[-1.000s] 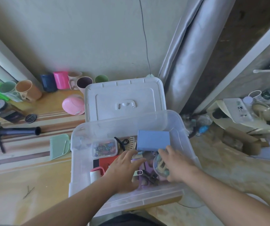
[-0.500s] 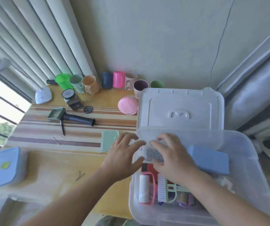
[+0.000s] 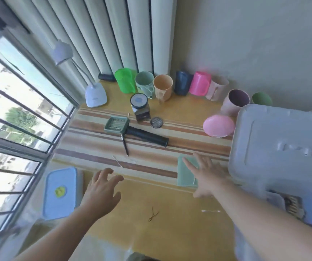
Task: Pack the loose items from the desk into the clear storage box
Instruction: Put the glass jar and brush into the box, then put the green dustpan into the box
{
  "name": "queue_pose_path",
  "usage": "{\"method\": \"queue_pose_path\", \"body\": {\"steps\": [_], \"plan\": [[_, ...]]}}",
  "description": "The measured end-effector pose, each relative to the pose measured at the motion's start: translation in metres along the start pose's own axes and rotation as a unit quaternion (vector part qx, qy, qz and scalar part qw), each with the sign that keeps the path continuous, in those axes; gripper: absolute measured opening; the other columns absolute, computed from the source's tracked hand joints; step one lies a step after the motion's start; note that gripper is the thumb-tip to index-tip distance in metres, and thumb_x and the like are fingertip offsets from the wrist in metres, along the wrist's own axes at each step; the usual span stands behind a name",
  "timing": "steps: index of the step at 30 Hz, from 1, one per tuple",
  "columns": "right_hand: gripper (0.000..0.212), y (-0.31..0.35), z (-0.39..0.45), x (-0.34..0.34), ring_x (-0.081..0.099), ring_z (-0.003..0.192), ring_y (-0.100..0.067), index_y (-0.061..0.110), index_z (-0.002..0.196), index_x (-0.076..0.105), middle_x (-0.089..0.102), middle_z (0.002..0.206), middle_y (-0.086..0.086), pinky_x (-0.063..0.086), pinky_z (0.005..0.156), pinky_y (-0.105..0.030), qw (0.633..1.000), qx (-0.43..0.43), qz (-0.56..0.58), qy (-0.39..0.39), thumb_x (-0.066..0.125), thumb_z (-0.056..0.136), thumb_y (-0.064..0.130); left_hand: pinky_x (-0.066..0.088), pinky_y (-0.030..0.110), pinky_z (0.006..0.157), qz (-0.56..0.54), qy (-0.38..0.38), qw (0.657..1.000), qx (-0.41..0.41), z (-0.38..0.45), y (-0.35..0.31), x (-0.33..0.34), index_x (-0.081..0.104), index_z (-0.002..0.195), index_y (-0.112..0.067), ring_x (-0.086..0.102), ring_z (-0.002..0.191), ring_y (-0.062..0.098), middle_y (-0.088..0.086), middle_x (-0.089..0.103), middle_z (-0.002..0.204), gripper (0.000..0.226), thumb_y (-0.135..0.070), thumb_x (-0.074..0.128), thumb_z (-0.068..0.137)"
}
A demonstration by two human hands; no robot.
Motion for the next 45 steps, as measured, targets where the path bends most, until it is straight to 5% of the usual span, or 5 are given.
{"method": "queue_pose_path", "body": {"steps": [6,13,24,31,45], "plan": [[0.131,0.036,0.005,0.000,0.028,0.142,-0.035,0.056,0.151,-0.026,-0.001,0.169,-0.001,0.042,0.110,-0.053,0.997,-0.017,0.049,-0.058,0.082,0.081,0.034,0.044,0.047,0.109,0.042,0.049,0.997,0.040,0.067,0.023,-0.008,0.048,0.140,-0.046,0.030,0.141,0.030,-0.001,0.032,0.152,0.057,-0.030,0.062,0.088],[0.126,0.075,0.006,0.007,0.031,0.139,-0.034,0.052,0.153,-0.020,0.004,0.166,-0.004,0.033,0.116,-0.053,0.990,-0.043,0.094,-0.092,0.081,0.078,0.042,0.046,0.037,0.096,0.172,0.051,0.974,0.136,0.138,0.013,-0.007,0.039,0.145,-0.049,0.055,0.115,0.022,-0.005,0.054,0.130,0.064,-0.021,0.064,0.092],[0.128,0.075,0.000,0.020,0.025,0.144,-0.035,0.049,0.155,-0.019,0.005,0.165,-0.003,0.033,0.118,-0.056,0.989,-0.024,0.115,-0.093,0.083,0.078,0.045,0.040,0.033,0.084,0.223,0.066,0.957,0.173,0.134,0.017,0.012,0.065,0.110,-0.037,0.060,0.100,0.018,-0.011,0.063,0.105,0.019,-0.048,0.051,0.102],[0.129,0.071,-0.005,0.024,0.027,0.140,-0.032,0.044,0.156,-0.017,0.007,0.165,-0.001,0.036,0.116,-0.054,0.985,-0.022,0.133,-0.105,0.082,0.075,0.051,0.040,0.038,0.072,0.271,0.055,0.947,0.161,0.105,0.019,0.032,0.058,0.114,-0.021,0.064,0.096,0.026,0.000,0.063,0.109,0.018,-0.024,0.045,0.102],[0.123,0.010,-0.108,-0.065,0.034,0.132,-0.030,0.039,0.161,-0.003,0.020,0.160,0.009,0.042,0.100,-0.049,0.965,-0.068,0.124,-0.219,0.076,0.070,0.063,0.053,0.031,0.078,-0.077,0.113,0.966,0.219,0.023,-0.143,0.054,0.073,0.114,-0.033,0.067,0.093,0.016,-0.010,0.073,0.101,0.023,-0.033,0.062,0.094]]}}
Point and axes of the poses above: each hand's wrist, its own z-axis towards the middle knuckle, its own x-axis out of the palm, y = z × x, the point moved 5 cm from there along z, towards the middle knuckle
